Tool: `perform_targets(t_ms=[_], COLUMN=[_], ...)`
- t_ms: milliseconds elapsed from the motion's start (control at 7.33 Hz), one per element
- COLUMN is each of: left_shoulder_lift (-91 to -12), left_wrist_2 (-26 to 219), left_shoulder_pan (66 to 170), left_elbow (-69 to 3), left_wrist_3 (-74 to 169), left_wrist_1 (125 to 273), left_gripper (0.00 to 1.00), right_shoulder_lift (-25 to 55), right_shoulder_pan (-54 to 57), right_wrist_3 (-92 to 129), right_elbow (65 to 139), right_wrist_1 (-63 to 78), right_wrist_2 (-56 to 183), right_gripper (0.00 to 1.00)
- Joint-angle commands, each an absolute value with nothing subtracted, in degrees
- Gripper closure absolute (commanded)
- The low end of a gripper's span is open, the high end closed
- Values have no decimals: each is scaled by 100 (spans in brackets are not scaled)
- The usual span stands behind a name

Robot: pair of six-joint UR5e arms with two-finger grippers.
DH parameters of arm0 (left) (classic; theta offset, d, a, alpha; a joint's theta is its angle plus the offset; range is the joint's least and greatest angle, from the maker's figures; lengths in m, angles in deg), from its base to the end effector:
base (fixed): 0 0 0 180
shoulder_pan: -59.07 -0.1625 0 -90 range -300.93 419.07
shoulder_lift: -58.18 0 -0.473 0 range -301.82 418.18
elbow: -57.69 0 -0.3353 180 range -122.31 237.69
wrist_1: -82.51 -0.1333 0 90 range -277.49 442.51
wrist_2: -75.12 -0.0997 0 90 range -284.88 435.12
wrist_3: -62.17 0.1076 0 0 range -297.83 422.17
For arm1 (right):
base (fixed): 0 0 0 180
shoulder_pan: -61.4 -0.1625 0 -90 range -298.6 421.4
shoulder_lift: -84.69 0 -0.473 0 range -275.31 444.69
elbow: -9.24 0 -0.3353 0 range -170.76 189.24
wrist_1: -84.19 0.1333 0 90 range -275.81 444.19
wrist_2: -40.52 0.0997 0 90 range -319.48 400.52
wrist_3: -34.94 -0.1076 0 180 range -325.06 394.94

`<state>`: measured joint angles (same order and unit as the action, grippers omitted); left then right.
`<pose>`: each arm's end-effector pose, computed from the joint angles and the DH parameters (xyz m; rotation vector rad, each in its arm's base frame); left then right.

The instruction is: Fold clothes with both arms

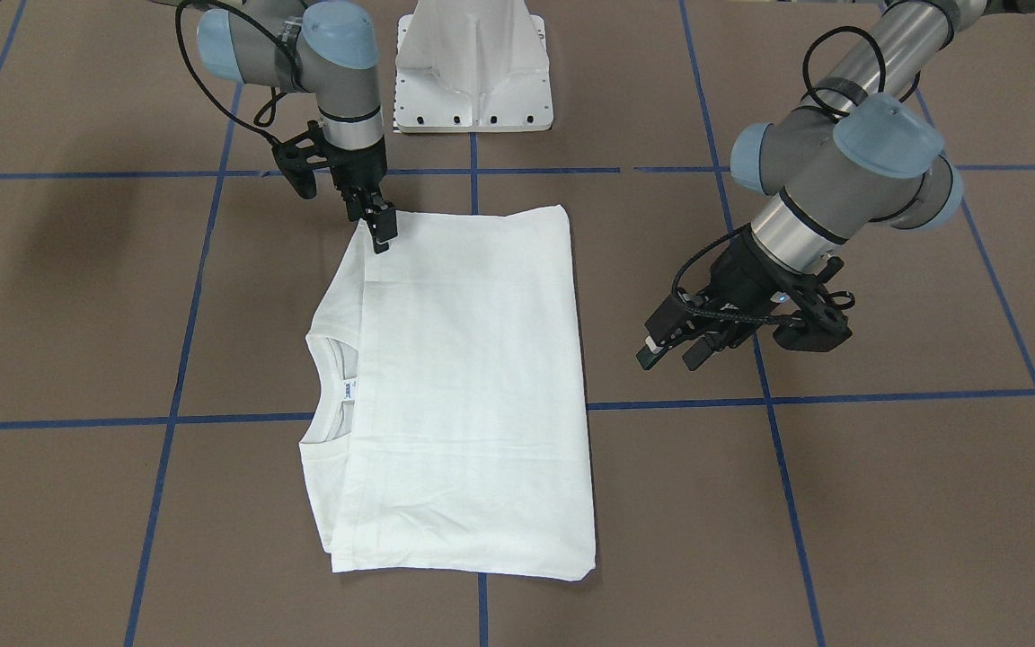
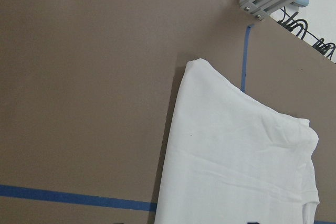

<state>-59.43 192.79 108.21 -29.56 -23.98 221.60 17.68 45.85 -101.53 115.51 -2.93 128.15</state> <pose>0.3574 -0.5405 0.3712 0.1942 1.3179 -0.3597 -0.5319 -0.2910 0.3986 -0.1659 -0.7553 1.0463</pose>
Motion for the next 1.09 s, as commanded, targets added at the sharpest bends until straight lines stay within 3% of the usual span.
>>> perform_targets(t_ms=[0,955], left_shoulder_lift=[-5942,-5880], left_wrist_2=[19289,19246], left_shoulder_pan=[10820,10541], left_elbow=[-2958,-3063], left_wrist_3=[-2396,-2955], left_wrist_1=[22172,22199], left_gripper=[18,17], right_shoulder_lift=[1772,1746], right_shoulder_pan=[4594,4532], right_wrist_3=[-10199,-10103], right_elbow=[11542,11946], right_wrist_1=[-300,-669], right_wrist_2=[12806,12885], right_gripper=[99,100])
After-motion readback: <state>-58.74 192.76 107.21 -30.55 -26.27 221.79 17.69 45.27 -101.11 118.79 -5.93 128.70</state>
